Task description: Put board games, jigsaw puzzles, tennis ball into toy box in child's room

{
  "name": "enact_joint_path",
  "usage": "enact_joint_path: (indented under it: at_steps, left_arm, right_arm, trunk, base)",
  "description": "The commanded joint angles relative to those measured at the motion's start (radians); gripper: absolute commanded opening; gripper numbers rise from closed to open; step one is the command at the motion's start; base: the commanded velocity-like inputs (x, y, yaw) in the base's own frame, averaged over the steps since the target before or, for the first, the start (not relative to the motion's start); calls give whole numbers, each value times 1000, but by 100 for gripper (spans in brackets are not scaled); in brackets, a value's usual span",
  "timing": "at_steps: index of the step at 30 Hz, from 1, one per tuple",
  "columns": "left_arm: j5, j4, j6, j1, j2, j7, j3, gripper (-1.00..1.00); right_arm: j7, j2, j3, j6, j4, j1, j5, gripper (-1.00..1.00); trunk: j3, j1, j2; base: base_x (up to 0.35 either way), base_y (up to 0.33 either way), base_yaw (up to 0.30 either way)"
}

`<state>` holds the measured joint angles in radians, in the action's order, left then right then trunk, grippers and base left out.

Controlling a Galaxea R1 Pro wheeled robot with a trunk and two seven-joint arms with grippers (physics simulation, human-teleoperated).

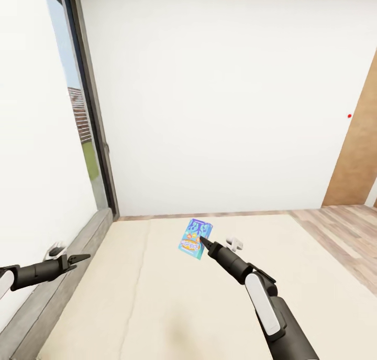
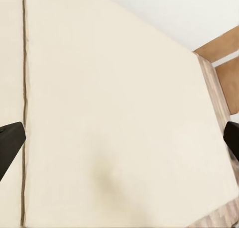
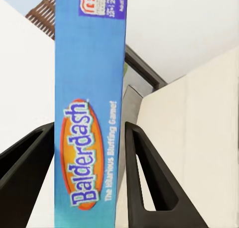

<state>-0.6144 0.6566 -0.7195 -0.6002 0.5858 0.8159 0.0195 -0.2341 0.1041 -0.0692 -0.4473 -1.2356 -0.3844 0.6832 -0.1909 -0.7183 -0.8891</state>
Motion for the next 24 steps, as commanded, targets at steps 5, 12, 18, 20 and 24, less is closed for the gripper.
enact_joint_path:
  at_steps: [5, 12, 18, 20, 24]
  left_arm:
    - [-5, 0, -5, -1, 0, 0, 2, 100]
    - [-5, 0, -6, -1, 0, 0, 2, 100]
    - [-5, 0, -6, -1, 0, 0, 2, 100]
    - [-5, 0, -6, -1, 0, 0, 2, 100]
    - [-5, 0, -6, -1, 0, 0, 2, 100]
  right_arm:
    - [-1, 0, 0, -6, 1, -1, 6, -100]
    - [-1, 0, 0, -6, 1, 0, 6, -100]
    - [-1, 0, 0, -6, 1, 0, 6, -100]
    - [-1, 0, 0, -6, 1, 0, 6, -100]
    - [-1, 0, 0, -7, 1, 0, 6, -100]
  trunk:
    - [0, 0, -1]
    - [0, 0, -1]
    - [0, 0, -1]
    - [0, 0, -1]
    - [0, 0, -1]
  base:
    - [0, -300, 185]
    - [0, -302, 31]
    - [0, -302, 2]
    - [0, -302, 0]
    - [0, -302, 0]
